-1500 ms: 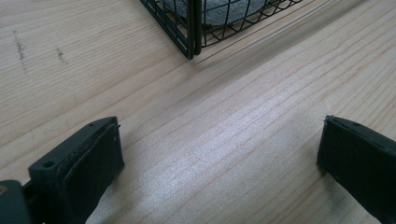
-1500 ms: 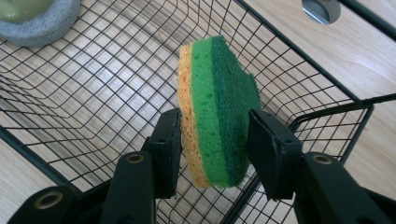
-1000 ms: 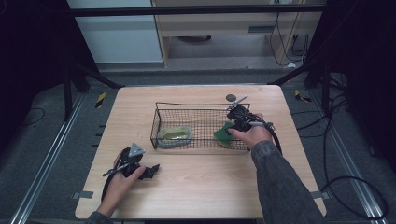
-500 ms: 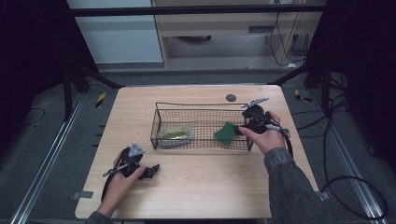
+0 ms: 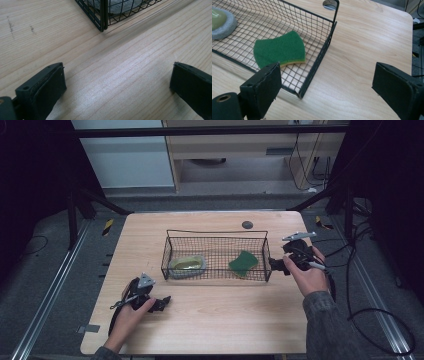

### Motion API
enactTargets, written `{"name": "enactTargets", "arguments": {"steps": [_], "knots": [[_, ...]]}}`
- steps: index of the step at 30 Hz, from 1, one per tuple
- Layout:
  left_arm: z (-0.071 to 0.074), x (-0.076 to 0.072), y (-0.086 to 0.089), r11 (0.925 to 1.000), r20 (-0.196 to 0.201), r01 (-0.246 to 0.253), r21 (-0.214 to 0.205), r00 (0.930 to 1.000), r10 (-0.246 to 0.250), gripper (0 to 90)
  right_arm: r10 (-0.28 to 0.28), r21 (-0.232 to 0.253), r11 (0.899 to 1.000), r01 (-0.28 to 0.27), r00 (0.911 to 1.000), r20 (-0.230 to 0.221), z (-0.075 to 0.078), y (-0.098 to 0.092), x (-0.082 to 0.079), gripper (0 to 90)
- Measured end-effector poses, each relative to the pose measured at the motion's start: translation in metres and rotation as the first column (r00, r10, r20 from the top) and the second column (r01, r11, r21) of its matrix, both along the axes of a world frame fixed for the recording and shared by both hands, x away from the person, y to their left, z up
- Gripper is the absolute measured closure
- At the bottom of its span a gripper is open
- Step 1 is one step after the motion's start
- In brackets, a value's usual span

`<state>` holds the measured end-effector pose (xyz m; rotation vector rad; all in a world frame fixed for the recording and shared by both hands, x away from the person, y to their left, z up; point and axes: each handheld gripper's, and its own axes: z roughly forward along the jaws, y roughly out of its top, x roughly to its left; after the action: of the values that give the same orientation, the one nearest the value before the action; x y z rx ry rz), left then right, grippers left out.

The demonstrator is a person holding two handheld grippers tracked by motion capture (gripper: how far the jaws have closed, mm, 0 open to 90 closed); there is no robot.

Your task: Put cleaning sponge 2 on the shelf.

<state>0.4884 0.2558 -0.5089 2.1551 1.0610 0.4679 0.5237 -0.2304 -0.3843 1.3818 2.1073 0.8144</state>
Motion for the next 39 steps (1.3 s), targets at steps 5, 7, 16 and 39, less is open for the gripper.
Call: {"name": "enactTargets", "arguments": {"steps": [5,7,16,39], "knots": [[0.000,0.000,0.000,1.0000,0.000,0.000,0.000,1.0000,0.000,0.0,-0.018,0.009,1.000,0.017,0.9997,0.017,-0.010,-0.014,-0.014,8.0],[0.000,0.000,0.000,1.0000,0.000,0.000,0.000,1.0000,0.000,0.0,-0.028,0.013,1.000,0.028,0.9992,0.028,-0.015,-0.019,-0.018,8.0],[0.000,0.000,0.000,1.0000,0.000,0.000,0.000,1.0000,0.000,0.0,-0.056,0.018,0.998,0.056,0.9980,0.030,-0.045,-0.034,-0.030,9.0],[0.000,0.000,0.000,1.0000,0.000,0.000,0.000,1.0000,0.000,0.0,-0.136,0.039,0.990,0.137,0.9904,-0.028,-0.118,-0.043,-0.021,9.6]]}}
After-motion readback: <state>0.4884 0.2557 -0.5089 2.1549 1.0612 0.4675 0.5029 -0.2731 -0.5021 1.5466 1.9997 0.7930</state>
